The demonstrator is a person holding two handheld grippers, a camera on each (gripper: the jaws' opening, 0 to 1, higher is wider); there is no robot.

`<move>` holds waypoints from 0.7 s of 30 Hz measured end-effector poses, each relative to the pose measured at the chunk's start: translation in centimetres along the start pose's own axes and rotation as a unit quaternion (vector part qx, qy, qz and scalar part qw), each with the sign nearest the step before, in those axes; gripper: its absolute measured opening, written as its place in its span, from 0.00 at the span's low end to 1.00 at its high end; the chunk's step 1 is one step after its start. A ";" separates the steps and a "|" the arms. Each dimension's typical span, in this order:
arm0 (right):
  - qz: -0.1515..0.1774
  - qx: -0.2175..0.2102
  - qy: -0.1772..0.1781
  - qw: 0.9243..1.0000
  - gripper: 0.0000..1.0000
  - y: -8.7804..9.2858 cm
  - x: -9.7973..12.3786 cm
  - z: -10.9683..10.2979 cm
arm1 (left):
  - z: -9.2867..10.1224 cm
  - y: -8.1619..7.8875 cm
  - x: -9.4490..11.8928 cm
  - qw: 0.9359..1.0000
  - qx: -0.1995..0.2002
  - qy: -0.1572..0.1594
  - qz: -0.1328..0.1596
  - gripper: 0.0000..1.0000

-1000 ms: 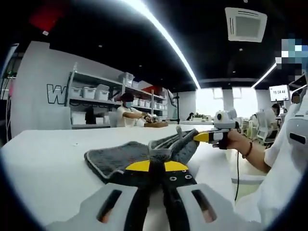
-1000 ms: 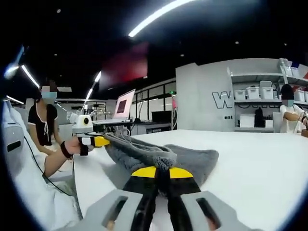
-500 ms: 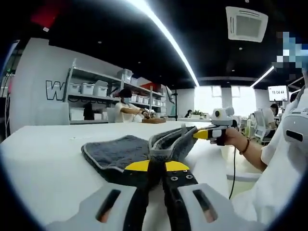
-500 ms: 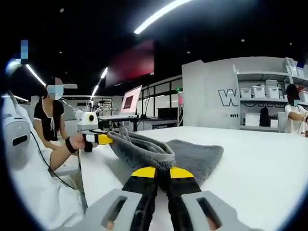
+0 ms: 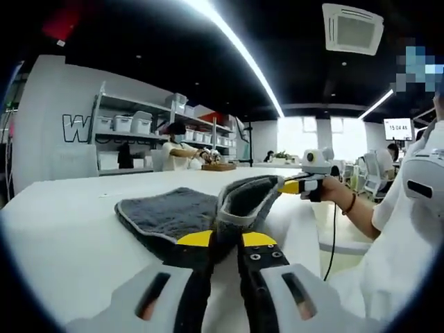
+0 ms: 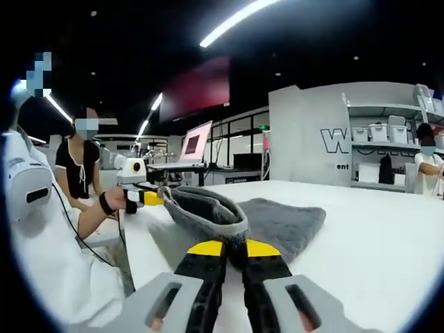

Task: Open the folded towel by lifting each exposed corner and separating the folded layers until the towel lies flat within the target outline without major curled edges

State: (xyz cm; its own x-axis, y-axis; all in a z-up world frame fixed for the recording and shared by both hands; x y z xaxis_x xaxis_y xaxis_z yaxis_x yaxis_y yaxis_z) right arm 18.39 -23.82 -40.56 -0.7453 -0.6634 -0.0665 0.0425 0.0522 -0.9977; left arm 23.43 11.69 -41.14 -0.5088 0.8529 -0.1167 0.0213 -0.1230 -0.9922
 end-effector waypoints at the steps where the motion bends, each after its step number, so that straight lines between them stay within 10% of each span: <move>1: 0.000 -0.002 -0.002 1.000 0.03 0.0 0.1 0.0 | 0.1 0.1 0.1 1.000 0.006 0.000 0.000 0.12; 21: -0.008 0.021 -0.039 0.999 0.03 0.0 2.8 -1.0 | 1.6 0.1 2.9 0.999 -0.011 0.010 -0.029 0.11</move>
State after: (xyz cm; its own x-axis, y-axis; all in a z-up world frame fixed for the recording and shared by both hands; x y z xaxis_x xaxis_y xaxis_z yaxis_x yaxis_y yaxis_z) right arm 15.61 -24.90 -40.78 -0.6916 -0.7206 -0.0492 0.0600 0.0105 -0.9981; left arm 20.56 13.37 -41.47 -0.4930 0.8680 -0.0599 0.0117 -0.0622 -0.9980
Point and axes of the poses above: the point that each gripper's makers call its tool centre point, and the gripper's own axes: x roughly backward along the fingers, z roughly to its right, y roughly out of its underside, the point moved 10 cm from there along x, roughly backward along the fingers, and after that the axes turned 5 degrees about z, right-handed, at the moved point
